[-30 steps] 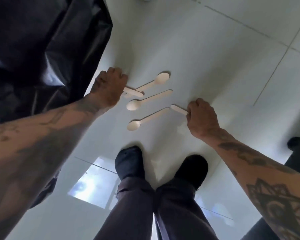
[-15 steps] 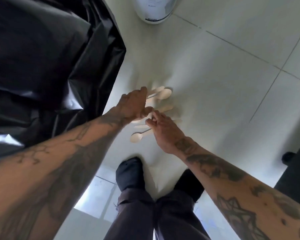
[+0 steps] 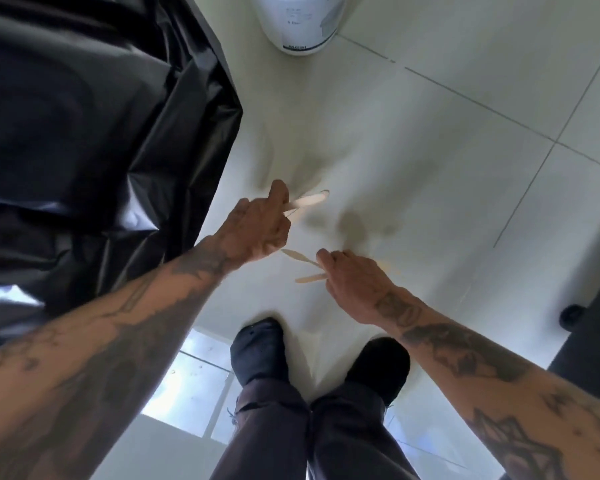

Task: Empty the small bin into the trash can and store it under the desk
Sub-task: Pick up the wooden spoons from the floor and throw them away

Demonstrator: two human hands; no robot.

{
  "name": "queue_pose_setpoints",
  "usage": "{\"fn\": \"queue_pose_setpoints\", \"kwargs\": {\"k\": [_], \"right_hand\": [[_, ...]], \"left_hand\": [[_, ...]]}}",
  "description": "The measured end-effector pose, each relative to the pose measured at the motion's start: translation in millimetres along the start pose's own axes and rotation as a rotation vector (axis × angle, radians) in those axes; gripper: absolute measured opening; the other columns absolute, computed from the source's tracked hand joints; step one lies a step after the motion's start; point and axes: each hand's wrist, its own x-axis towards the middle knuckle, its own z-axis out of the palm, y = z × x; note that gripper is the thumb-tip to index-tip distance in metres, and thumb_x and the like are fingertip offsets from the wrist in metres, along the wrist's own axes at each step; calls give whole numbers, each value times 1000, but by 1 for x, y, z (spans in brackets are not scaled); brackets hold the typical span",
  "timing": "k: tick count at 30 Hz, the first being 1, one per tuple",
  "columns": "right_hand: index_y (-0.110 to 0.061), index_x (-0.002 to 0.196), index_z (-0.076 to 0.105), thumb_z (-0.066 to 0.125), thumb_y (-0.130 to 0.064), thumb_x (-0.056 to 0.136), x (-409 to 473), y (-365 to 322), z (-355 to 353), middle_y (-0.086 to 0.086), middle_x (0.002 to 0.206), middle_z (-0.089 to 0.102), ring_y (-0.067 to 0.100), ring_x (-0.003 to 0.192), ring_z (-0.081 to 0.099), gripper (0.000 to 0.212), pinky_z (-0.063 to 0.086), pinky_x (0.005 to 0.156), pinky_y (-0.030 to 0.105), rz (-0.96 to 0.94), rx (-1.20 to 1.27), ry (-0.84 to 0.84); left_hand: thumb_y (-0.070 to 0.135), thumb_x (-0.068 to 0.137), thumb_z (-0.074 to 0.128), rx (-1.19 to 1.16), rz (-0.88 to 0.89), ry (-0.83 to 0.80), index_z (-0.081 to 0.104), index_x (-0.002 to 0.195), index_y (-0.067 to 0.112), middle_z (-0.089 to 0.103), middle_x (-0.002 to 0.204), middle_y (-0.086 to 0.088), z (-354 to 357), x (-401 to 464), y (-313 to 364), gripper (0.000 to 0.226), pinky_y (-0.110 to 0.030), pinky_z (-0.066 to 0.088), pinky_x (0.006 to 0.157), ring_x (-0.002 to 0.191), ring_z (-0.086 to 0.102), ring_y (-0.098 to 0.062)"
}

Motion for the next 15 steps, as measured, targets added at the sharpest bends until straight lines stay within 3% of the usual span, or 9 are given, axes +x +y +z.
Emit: {"fn": "queue_pose_setpoints", "kwargs": {"k": [2, 4, 6, 10, 13, 15], "right_hand": [[-16, 112, 40, 50, -20, 95, -11, 12, -8, 1, 89, 55, 19, 73, 48, 20, 38, 61, 31, 93, 95, 29], [-15, 108, 40, 49, -20, 96, -19, 25, -14, 1, 81, 50, 21, 63, 46, 16, 36, 57, 30, 224, 196, 84], [-12, 105, 40, 47, -17, 96, -20, 38, -16, 8, 79, 55, 28, 62, 52, 13, 37, 54, 31, 338, 307, 132], [-13, 106, 43, 42, -18, 97, -11, 52, -15, 10, 85, 65, 24, 62, 58, 10, 40, 47, 29, 552, 601, 181], [-12, 104, 49, 41, -16, 95, 3, 47, -14, 6, 89, 69, 26, 76, 67, 13, 53, 71, 36, 677, 885, 218], [-14, 97, 51, 41, -11, 93, 14, 38, -17, 4, 88, 67, 20, 72, 68, 10, 55, 72, 34, 720, 1162, 245]], "left_hand": [[19, 107, 27, 144, -54, 79, 42, 120, -1, 52, 72, -4, 5, -3, 9, 28, -37, 24, 53, 48, 44, -15], [42, 108, 31, 356, -118, 138, 42, 131, 5, 65, 92, -4, 16, -4, 14, 44, -35, 33, 66, 66, 55, -24], [52, 104, 43, 294, -197, 71, 40, 135, 5, 67, 102, -3, 23, 2, 20, 57, -37, 37, 83, 86, 62, -26], [27, 106, 43, 297, -259, 100, 47, 131, 11, 71, 112, -1, 38, 14, 24, 30, -36, 40, 91, 109, 67, -25], [22, 103, 44, 228, -271, 51, 47, 129, 6, 72, 114, -11, 37, 8, 29, 31, -38, 38, 96, 110, 65, -30], [21, 102, 43, 133, -283, 48, 50, 121, 4, 71, 113, -13, 31, 4, 30, 26, -38, 42, 91, 104, 65, -33]]}}
